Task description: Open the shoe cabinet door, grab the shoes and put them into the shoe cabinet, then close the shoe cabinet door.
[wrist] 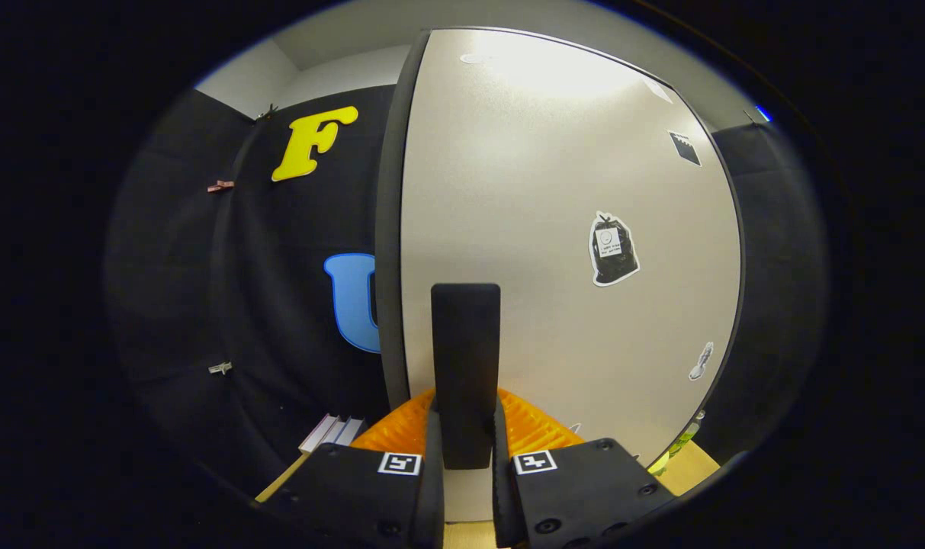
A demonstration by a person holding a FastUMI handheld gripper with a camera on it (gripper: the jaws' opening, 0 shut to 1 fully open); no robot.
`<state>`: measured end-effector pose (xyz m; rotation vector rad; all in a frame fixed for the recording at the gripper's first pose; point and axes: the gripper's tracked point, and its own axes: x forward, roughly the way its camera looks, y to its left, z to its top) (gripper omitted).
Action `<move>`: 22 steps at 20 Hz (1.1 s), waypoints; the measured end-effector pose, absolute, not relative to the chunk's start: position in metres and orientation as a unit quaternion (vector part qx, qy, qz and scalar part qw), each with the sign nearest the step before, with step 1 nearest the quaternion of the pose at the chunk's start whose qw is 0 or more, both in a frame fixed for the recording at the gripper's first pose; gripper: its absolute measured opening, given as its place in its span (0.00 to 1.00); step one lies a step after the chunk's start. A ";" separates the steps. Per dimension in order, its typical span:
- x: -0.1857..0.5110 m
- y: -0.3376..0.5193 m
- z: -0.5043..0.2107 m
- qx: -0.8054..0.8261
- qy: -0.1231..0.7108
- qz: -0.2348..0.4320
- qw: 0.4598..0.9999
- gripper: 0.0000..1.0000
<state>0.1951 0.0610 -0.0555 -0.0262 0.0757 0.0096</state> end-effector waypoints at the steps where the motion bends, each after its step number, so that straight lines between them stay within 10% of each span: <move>1: 0.194 0.061 -0.056 -0.013 0.038 0.007 0.999 0.29; 22: 0.114 0.034 -0.047 -0.010 0.046 0.044 0.998 0.29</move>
